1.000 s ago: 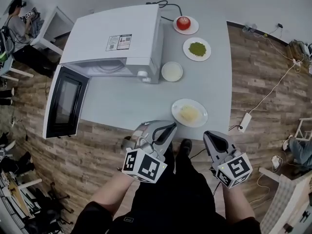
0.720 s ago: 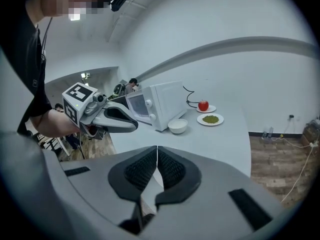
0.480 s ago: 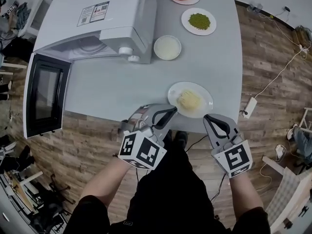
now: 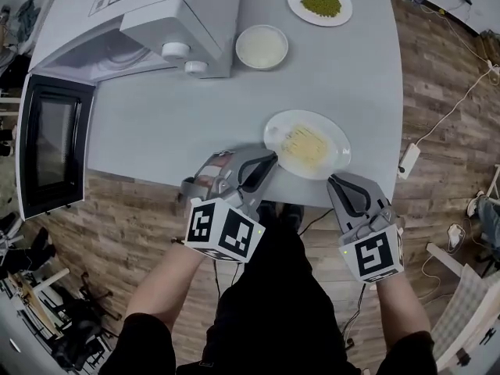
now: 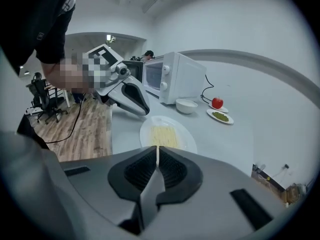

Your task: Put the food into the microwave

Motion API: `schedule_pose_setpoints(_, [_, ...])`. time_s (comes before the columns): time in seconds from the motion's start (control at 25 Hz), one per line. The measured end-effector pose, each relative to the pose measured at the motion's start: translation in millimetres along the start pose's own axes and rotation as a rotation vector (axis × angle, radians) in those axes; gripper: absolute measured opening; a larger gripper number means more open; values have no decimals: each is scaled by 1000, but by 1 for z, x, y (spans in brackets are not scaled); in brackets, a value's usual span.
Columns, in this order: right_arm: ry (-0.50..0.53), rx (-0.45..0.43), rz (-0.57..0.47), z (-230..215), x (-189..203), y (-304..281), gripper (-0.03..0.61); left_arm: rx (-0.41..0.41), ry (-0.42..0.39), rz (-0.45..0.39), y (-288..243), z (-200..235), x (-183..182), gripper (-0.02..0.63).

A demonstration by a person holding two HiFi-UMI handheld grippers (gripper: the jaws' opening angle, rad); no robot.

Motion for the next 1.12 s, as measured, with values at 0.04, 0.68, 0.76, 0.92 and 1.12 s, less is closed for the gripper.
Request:
schedule_pose_setpoints(0.04, [9, -1, 7, 1, 3, -2, 17, 2, 15, 4, -1, 3, 3, 9])
schedule_pose_setpoints(0.68, [177, 33, 100, 8, 18, -7, 89, 16, -48, 133, -8, 38, 31, 11])
schedule_pose_setpoints(0.76, [220, 50, 110, 8, 18, -8, 94, 6, -42, 125, -12, 46, 29, 11])
schedule_pose_setpoints(0.92, [343, 91, 136, 7, 21, -14, 137, 2, -61, 121, -22, 63, 23, 11])
schedule_pose_setpoints(1.12, [419, 118, 130, 4, 18, -17, 140, -1, -55, 105, -37, 78, 13, 11])
Point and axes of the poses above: the fingertips, and each gripper's own axes: y backward along the fingers, z to its left, x out of its underside, the point moved 4 cm from there along y, backward along the fingers, and after that the axes turned 1 degree about -z, right-handed, at the moved point
